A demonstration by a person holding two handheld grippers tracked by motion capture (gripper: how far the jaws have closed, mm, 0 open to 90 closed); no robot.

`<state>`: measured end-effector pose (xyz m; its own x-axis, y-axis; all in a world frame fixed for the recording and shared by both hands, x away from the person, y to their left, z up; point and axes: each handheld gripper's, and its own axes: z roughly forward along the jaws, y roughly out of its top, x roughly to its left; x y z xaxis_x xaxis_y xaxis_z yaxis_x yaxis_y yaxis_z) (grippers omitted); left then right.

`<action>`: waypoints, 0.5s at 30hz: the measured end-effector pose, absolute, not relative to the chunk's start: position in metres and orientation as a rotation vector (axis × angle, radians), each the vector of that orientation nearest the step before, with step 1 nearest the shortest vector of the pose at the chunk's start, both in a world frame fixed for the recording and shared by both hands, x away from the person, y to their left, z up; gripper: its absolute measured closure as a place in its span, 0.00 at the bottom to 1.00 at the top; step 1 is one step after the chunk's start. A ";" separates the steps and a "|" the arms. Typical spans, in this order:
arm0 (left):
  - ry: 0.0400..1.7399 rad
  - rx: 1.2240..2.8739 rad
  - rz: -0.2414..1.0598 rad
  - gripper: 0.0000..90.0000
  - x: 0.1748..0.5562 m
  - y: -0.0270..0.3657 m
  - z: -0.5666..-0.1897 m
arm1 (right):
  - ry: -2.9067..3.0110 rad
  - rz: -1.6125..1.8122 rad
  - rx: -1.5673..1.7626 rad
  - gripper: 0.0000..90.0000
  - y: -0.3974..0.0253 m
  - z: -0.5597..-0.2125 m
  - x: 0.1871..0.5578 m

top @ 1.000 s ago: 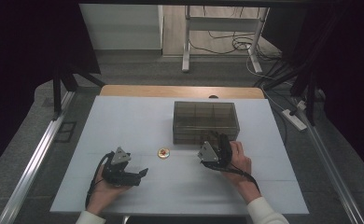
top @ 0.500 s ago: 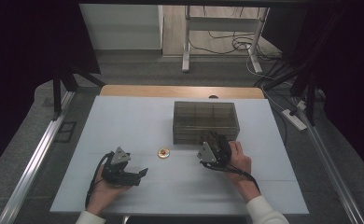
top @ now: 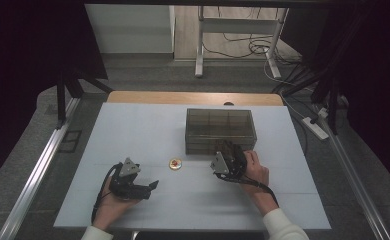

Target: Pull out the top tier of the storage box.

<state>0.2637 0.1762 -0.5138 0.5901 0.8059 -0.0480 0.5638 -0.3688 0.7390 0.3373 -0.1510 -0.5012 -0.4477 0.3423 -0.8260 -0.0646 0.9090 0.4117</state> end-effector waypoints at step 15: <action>1.083 2.080 0.418 0.10 0.264 0.176 -0.514 | 1.956 0.436 0.182 0.64 -0.149 -0.503 0.341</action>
<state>0.2637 0.1762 -0.5138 0.5900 0.8059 -0.0488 0.5641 -0.3683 0.7390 0.3411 -0.1489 -0.5030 -0.4159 0.3211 -0.8508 -0.0704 0.9214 0.3822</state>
